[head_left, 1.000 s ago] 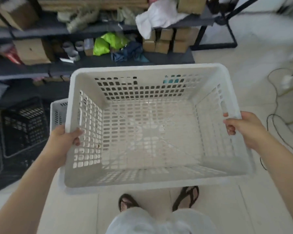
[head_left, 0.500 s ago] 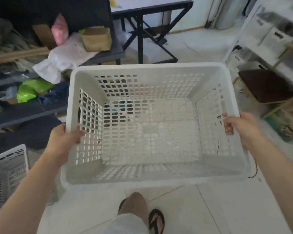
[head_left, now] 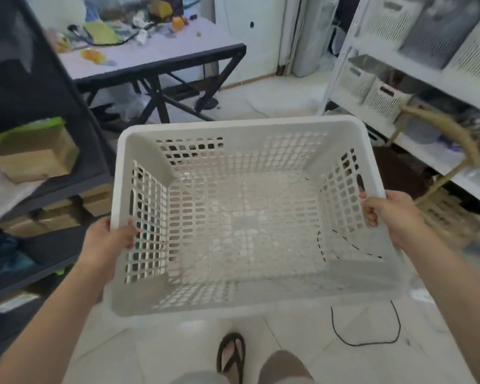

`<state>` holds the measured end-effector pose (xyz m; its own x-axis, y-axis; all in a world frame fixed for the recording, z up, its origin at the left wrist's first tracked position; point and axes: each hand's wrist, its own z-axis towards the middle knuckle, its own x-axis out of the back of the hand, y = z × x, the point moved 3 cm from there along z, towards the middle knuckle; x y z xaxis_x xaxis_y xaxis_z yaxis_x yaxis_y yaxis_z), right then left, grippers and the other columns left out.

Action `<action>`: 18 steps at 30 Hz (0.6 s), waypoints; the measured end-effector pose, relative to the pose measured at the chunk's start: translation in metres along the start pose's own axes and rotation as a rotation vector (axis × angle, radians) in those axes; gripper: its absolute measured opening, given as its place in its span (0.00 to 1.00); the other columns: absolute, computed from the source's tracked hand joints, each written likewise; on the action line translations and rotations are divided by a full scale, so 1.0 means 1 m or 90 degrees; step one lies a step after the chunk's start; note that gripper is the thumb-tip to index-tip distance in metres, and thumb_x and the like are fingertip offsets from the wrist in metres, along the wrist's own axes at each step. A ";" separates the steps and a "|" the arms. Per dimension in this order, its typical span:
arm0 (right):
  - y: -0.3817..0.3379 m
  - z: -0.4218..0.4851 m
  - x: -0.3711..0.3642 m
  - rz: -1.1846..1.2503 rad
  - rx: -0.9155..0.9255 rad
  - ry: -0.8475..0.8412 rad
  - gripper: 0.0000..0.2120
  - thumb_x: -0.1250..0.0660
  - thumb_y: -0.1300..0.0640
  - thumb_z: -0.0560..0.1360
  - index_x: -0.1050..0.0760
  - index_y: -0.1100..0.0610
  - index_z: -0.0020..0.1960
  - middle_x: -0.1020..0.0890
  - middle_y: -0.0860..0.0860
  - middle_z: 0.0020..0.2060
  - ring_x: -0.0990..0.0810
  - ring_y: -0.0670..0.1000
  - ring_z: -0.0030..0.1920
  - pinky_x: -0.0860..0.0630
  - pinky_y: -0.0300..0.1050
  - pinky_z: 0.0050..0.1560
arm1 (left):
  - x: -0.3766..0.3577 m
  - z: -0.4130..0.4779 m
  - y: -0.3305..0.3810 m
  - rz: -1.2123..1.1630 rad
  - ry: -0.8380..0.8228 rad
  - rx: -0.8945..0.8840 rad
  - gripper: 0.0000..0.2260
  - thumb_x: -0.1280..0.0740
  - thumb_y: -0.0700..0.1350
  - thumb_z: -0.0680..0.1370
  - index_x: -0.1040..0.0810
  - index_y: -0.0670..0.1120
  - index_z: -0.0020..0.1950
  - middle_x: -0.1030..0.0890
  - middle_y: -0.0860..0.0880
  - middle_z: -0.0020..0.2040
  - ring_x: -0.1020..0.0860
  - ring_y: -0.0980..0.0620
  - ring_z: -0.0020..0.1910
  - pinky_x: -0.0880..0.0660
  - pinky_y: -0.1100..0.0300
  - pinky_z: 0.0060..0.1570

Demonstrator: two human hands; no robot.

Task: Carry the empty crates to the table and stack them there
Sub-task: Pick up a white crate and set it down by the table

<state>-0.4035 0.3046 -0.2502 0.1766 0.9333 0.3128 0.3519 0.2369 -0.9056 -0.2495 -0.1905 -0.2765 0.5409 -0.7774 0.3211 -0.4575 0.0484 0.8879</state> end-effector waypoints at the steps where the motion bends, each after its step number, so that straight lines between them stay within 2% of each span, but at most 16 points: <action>1: -0.009 0.020 -0.003 -0.004 0.000 0.002 0.07 0.36 0.70 0.66 0.22 0.63 0.41 0.30 0.54 0.25 0.34 0.48 0.21 0.38 0.40 0.22 | -0.011 0.016 0.012 -0.001 0.002 0.006 0.12 0.32 0.39 0.72 0.25 0.39 0.55 0.23 0.45 0.37 0.27 0.48 0.35 0.29 0.55 0.36; 4: -0.032 0.086 -0.018 0.003 0.001 -0.013 0.05 0.35 0.69 0.66 0.22 0.63 0.40 0.29 0.52 0.23 0.34 0.48 0.21 0.37 0.41 0.21 | -0.044 0.061 0.043 -0.009 -0.001 0.021 0.13 0.31 0.43 0.73 0.25 0.39 0.55 0.26 0.46 0.33 0.29 0.49 0.32 0.28 0.52 0.38; 8: -0.048 0.186 -0.054 0.016 -0.010 -0.050 0.03 0.33 0.67 0.69 0.22 0.64 0.42 0.29 0.53 0.25 0.33 0.49 0.22 0.37 0.40 0.21 | -0.092 0.124 0.076 -0.002 0.036 0.031 0.11 0.32 0.41 0.73 0.25 0.39 0.54 0.22 0.42 0.38 0.25 0.45 0.36 0.25 0.49 0.40; 12: -0.078 0.293 -0.103 0.002 -0.019 -0.102 0.03 0.34 0.68 0.70 0.23 0.63 0.43 0.29 0.52 0.24 0.34 0.49 0.22 0.37 0.40 0.21 | -0.137 0.182 0.099 -0.001 0.087 0.047 0.11 0.33 0.38 0.74 0.26 0.36 0.54 0.24 0.44 0.37 0.27 0.47 0.36 0.27 0.54 0.38; 15: -0.105 0.356 -0.139 -0.024 -0.022 -0.143 0.05 0.35 0.68 0.71 0.22 0.60 0.43 0.29 0.51 0.23 0.33 0.49 0.23 0.36 0.41 0.21 | -0.157 0.220 0.118 -0.016 0.123 0.088 0.13 0.32 0.40 0.74 0.26 0.37 0.56 0.24 0.44 0.39 0.26 0.47 0.37 0.27 0.52 0.42; 18: -0.134 0.406 -0.179 -0.046 -0.012 -0.193 0.05 0.35 0.67 0.71 0.22 0.60 0.44 0.29 0.50 0.23 0.33 0.49 0.23 0.36 0.41 0.22 | -0.166 0.255 0.130 -0.020 0.153 0.123 0.12 0.32 0.40 0.74 0.26 0.37 0.55 0.23 0.43 0.40 0.25 0.47 0.38 0.28 0.56 0.38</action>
<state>-0.8552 0.2152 -0.3015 -0.1307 0.9530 0.2734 0.3714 0.3027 -0.8777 -0.5782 -0.2152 -0.2986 0.6977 -0.6045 0.3843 -0.5518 -0.1113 0.8265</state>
